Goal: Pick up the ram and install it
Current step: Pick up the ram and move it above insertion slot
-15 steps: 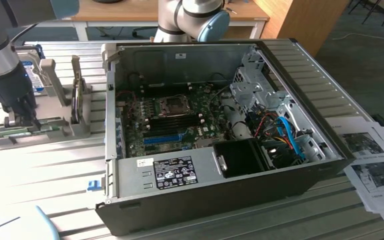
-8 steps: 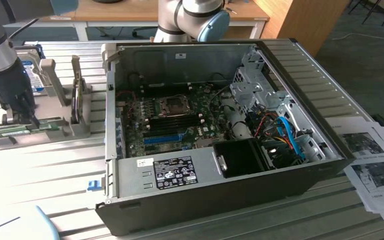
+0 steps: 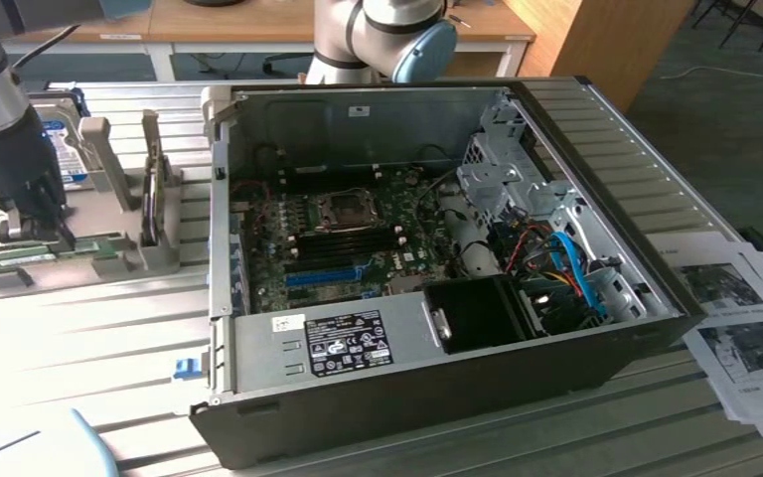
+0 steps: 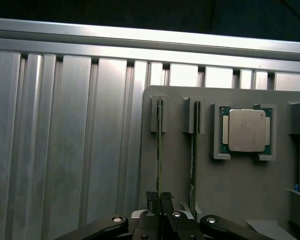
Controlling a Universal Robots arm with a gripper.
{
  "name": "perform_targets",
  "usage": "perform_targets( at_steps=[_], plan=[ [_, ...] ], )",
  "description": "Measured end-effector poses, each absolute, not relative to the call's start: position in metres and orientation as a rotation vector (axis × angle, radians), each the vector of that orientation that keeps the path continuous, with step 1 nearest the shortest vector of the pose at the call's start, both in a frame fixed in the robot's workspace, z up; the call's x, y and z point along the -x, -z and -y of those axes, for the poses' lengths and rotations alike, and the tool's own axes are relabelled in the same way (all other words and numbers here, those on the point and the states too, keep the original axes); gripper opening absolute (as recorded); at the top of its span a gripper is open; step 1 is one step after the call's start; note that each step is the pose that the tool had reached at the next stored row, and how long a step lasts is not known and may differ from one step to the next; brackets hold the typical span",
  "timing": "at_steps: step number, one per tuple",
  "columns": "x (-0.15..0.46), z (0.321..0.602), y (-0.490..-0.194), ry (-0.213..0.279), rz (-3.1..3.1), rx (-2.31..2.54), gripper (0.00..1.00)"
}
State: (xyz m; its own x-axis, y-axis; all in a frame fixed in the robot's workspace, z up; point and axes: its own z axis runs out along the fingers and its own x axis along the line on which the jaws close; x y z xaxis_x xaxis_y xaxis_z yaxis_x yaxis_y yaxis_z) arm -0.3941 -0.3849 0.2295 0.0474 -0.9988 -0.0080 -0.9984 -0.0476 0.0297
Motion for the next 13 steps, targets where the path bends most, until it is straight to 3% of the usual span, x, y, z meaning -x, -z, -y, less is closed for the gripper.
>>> perform_targets(
  at_steps=[13],
  plan=[
    [0.394, 0.385, -0.244, 0.041, 2.157, -2.262, 0.11]
  ],
)
